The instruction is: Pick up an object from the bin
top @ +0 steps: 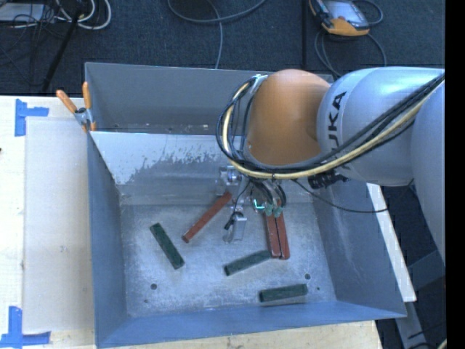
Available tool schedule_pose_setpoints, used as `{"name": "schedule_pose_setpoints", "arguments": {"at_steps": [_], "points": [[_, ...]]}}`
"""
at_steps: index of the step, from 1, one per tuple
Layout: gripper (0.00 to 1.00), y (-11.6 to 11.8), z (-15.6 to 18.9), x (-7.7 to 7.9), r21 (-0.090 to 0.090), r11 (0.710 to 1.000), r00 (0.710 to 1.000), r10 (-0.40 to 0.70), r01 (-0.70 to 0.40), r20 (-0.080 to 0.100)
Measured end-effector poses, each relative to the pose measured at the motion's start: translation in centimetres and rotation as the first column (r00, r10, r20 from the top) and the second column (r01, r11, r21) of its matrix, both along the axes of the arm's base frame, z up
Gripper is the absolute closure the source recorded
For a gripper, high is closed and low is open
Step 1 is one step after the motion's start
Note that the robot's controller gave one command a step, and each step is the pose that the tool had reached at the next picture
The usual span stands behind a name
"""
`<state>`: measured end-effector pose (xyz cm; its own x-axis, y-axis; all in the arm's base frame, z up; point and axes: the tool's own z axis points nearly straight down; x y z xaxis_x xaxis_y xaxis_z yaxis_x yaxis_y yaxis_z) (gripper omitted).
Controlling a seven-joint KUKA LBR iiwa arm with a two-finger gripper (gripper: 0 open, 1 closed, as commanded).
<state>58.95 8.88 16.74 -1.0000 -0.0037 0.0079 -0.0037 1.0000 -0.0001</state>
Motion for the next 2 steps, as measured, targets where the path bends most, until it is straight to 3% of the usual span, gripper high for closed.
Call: {"name": "schedule_pose_setpoints", "arguments": {"at_steps": [1,2], "points": [[0.0,0.29,-10.27,2.32,-0.001,0.999,0.999,0.054,-0.054,0.001],[1.0,0.25,-9.78,2.51,0.0,0.999,0.999,0.05,-0.05,0.008]]}}
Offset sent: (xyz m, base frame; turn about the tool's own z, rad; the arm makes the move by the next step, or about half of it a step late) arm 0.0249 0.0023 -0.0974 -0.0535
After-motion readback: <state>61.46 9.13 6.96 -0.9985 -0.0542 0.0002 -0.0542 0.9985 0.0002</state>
